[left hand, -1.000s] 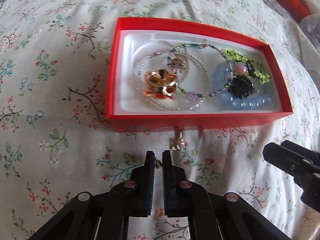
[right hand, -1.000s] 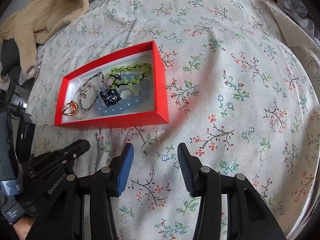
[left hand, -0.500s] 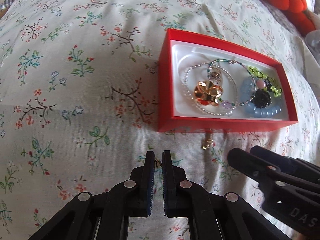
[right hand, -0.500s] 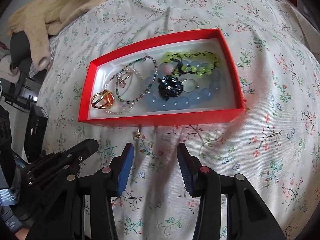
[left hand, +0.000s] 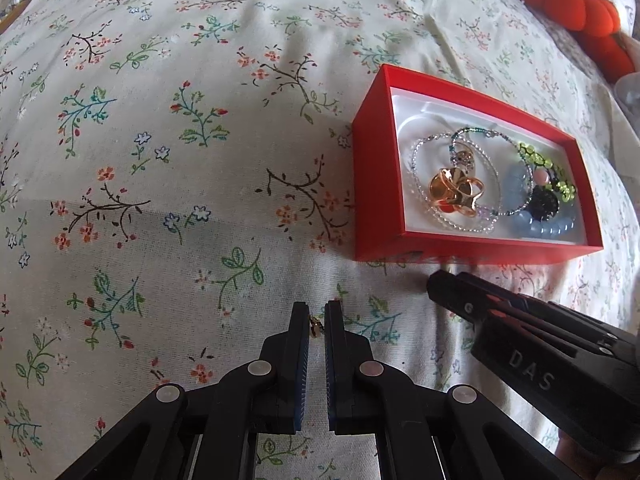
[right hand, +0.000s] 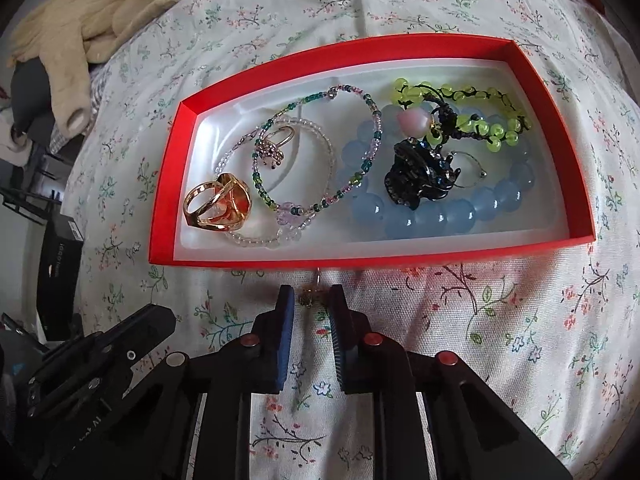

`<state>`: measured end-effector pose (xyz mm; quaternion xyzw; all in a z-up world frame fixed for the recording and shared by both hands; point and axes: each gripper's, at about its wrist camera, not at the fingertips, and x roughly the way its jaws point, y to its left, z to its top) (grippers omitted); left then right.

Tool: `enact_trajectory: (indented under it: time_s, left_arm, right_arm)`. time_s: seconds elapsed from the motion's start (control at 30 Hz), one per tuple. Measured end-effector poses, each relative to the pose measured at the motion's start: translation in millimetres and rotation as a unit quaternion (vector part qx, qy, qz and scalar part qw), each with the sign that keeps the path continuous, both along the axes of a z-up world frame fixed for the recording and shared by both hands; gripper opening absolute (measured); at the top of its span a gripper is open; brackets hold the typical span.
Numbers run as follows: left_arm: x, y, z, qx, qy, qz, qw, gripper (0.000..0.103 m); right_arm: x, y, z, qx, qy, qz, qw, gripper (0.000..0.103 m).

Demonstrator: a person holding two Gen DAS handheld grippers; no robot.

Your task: Organize jewelry

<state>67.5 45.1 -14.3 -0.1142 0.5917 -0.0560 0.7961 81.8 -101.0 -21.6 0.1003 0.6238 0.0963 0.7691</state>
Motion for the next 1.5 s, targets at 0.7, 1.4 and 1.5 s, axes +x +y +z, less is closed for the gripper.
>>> enact_trajectory:
  time_s: [0.7, 1.4, 1.5]
  left_arm:
    - [2, -13, 9, -0.011, -0.020, 0.002, 0.9997, 0.002]
    - [9, -55, 49, -0.057, -0.133, -0.026, 0.9892, 0.002]
    - [13, -59, 47, -0.054, -0.145, -0.027, 0.9876, 0.002]
  right_arm:
    - [-14, -32, 31, 0.024, -0.023, -0.006, 0.999, 0.011]
    - [-26, -87, 71, 0.056, -0.074, -0.050, 0.994, 0.011]
    - [-26, -89, 71, 0.054, -0.075, -0.052, 0.994, 0.011]
